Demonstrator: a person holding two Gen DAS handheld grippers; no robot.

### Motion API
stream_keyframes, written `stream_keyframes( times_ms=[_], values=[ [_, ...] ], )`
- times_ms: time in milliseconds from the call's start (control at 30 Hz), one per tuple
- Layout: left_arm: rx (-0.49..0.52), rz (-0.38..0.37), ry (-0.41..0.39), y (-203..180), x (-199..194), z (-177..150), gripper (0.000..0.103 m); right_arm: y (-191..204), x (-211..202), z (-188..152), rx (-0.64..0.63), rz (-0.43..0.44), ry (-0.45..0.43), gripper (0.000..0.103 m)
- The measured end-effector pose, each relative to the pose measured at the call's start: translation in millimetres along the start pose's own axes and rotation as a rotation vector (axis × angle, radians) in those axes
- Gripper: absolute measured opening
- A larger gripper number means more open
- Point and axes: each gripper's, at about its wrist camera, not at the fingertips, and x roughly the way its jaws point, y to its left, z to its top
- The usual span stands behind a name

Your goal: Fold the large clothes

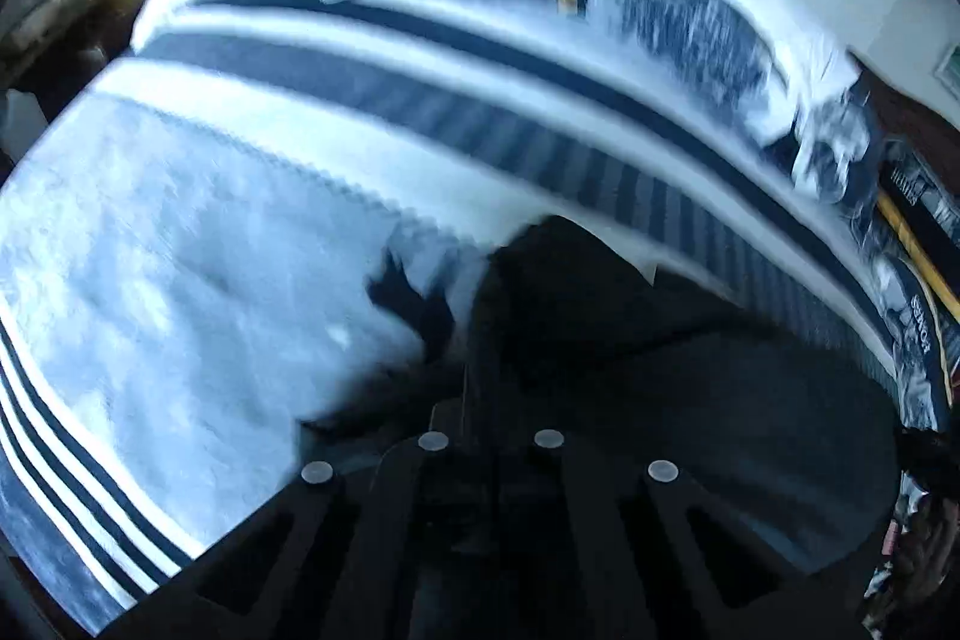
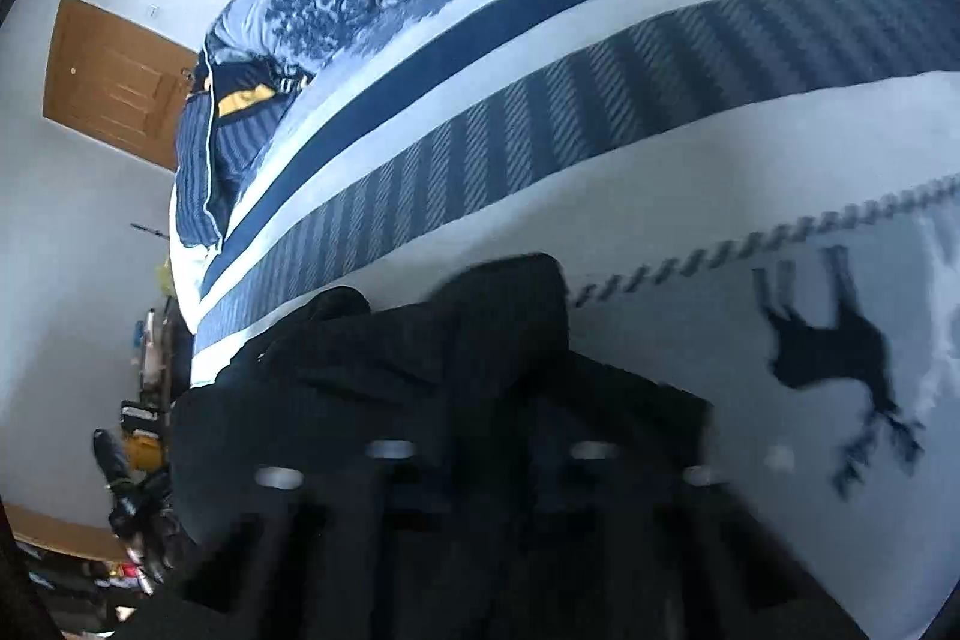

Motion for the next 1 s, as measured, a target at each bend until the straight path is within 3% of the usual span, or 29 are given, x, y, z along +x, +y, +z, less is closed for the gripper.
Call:
stream_keyframes(
  times_ms=[33, 133, 200, 300, 400, 433, 467, 500, 533, 567, 600, 633, 667, 867, 1000],
  values=[
    [0.007, 0.021, -0.022, 2.0, -4.8, -2.1, 0.002, 9.7, -14.1, -0.3, -0.043, 0.023, -0.063, 0.004],
    [0.004, 0.087, -0.026, 4.2, 8.4, -7.5, 0.002, 23.1, -19.5, -2.6, -0.1, 0.0, -0.111, 0.003],
    [0.065, 0.184, 0.002, -9.0, 33.5, -12.2, 0.002, 26.6, -0.2, -4.0, -0.129, -0.068, -0.089, 0.003],
    [0.115, 0.278, -0.021, -24.0, 40.0, -14.6, 0.006, 24.1, 39.7, -5.1, -0.164, -0.167, -0.028, 0.003],
    [0.1, 0.334, 0.03, -32.4, 20.3, -18.3, 0.006, 18.3, 40.4, -3.8, -0.11, -0.168, -0.022, 0.004],
    [0.106, 0.324, 0.007, -36.4, 4.6, -22.2, 0.006, 18.7, 31.2, -5.4, -0.086, -0.172, -0.032, 0.005],
    [0.126, 0.312, -0.043, -42.6, -17.9, -27.9, 0.014, 22.6, 13.6, -10.3, -0.073, -0.174, -0.065, 0.005],
    [0.158, 0.315, -0.108, -50.4, -48.0, -39.6, 0.042, 29.1, -9.0, -19.1, -0.077, -0.157, -0.117, 0.006],
    [0.166, 0.324, -0.144, -54.3, -69.8, -50.0, 0.059, 34.1, -23.3, -27.0, -0.08, -0.146, -0.148, 0.008],
    [0.163, 0.33, -0.167, -56.1, -84.8, -57.8, 0.087, 41.9, -48.3, -42.5, -0.077, -0.139, -0.184, 0.024],
    [0.158, 0.331, -0.209, -59.1, -107.5, -70.9, 0.089, 48.9, -65.4, -55.9, -0.075, -0.137, -0.205, 0.064],
    [0.164, 0.304, -0.249, -63.4, -136.0, -89.3, 0.089, 55.3, -85.4, -73.8, -0.078, -0.121, -0.245, 0.083],
    [0.17, 0.287, -0.255, -64.4, -149.4, -98.1, 0.089, 63.0, -104.3, -93.3, -0.09, -0.106, -0.281, 0.088],
    [0.192, 0.248, -0.286, -74.8, -252.6, -171.8, 0.089, 96.5, -169.9, -202.2, -0.14, -0.067, -0.282, 0.088],
    [0.234, 0.218, -0.324, -82.3, -306.3, -204.8, 0.089, 103.6, -204.6, -247.9, -0.162, -0.063, -0.272, 0.088]
  ],
)
